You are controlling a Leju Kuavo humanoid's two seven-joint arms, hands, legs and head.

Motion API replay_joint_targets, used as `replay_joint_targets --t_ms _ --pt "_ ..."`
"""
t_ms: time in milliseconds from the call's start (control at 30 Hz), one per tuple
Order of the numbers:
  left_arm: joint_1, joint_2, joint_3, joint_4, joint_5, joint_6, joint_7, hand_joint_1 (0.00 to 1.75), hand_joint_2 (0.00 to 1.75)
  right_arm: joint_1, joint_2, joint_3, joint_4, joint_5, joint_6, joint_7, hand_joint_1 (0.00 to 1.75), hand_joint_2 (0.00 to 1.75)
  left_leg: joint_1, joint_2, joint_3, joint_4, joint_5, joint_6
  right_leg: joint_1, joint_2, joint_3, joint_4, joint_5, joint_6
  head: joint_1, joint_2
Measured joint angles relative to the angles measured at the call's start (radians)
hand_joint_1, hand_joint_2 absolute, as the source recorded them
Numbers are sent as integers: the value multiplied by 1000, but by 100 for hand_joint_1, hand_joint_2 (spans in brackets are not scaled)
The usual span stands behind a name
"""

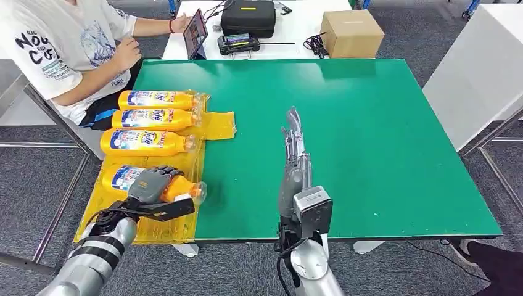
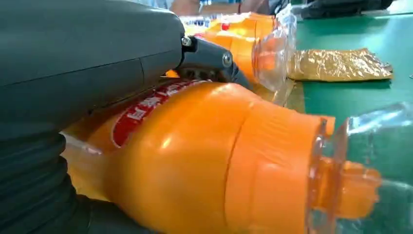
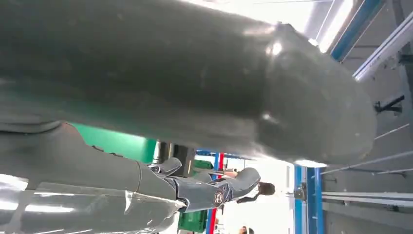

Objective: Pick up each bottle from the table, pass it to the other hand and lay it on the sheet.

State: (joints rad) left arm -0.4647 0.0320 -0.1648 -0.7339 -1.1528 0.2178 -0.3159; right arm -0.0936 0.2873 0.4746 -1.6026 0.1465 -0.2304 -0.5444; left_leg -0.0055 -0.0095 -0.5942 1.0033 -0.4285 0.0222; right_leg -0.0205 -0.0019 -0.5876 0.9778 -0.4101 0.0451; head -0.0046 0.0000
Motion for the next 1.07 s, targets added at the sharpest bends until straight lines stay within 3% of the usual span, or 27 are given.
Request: replay_joint_targets --t_ms 200,633,867,967,1067 --pt "-12 15 11 18 169 -161 -61 0 0 -1 2 0 17 -2 1 0 0 0 0 -1 2 -1 0 0 0 0 3 0 0 0 0 0" --pt "-10 23 25 22 289 -250 -93 0 0 -12 5 0 52 -9 2 3 0 0 0 -3 9 -1 0 0 0 -2 11 0 -1 0 0 0" --pt "42 45 66 -11 625 -541 -196 0 0 -35 10 0 102 -32 2 0 0 0 0 -2 11 -1 0 0 0 -2 12 0 -1 -1 0 0" --pt "84 18 97 -66 705 -428 -222 0 0 -36 13 1 118 -31 -15 -8 0 0 0 -2 10 0 0 0 0 -2 9 -1 -1 -1 0 0" --pt "122 -49 147 -141 763 -153 -253 0 0 -35 13 5 124 -20 -40 -8 0 0 0 -1 6 0 0 1 0 -1 6 -1 0 0 0 0"
